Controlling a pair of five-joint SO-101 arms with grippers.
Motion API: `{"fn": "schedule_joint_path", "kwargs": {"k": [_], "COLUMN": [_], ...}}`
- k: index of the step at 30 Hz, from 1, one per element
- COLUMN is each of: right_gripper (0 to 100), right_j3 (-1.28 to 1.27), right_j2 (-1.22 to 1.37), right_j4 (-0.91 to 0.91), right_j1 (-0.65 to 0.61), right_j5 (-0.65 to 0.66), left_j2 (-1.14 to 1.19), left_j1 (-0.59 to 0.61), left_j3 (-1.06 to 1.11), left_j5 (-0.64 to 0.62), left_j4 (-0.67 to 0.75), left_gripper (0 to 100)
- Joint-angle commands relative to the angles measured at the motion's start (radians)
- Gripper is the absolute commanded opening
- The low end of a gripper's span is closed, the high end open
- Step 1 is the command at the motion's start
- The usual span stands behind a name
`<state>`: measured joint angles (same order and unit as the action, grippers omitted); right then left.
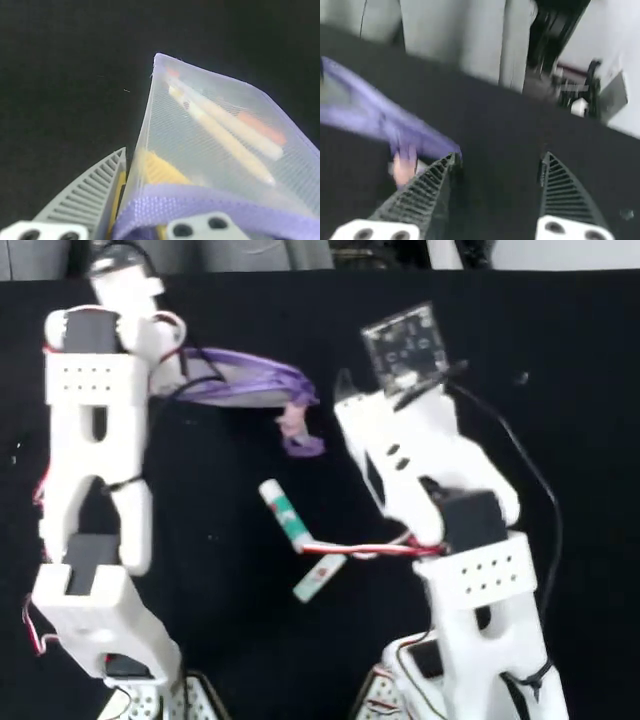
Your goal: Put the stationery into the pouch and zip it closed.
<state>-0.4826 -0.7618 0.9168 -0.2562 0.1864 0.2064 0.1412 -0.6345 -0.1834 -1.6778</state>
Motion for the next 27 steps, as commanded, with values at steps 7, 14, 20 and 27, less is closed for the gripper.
{"fn": "schedule_joint_path", "kwargs": {"k": [7, 14, 20, 27], "right_gripper": [24.7, 24.7, 24.7, 24.7], "right_j3": [-0.154, -0.4, -0.377, -0.2], "right_j2": [0.01, 0.019, 0.252, 0.638], "right_j4": [0.109, -0.1, -0.201, -0.222], "right_j1": [-0.077, -0.269, -0.333, -0.359], "right_j5": [0.035, 0.015, -0.095, -0.135], "left_j2": [-0.002, -0.002, -0.002, -0.002], "left_j1": [0.232, 0.32, 0.337, 0.335], "left_j3": [-0.051, -0.053, -0.054, -0.047], "left_j5": [0.017, 0.048, 0.048, 0.048], "left_j4": [0.028, 0.049, 0.049, 0.049], "left_gripper": [3, 3, 3, 3]}}
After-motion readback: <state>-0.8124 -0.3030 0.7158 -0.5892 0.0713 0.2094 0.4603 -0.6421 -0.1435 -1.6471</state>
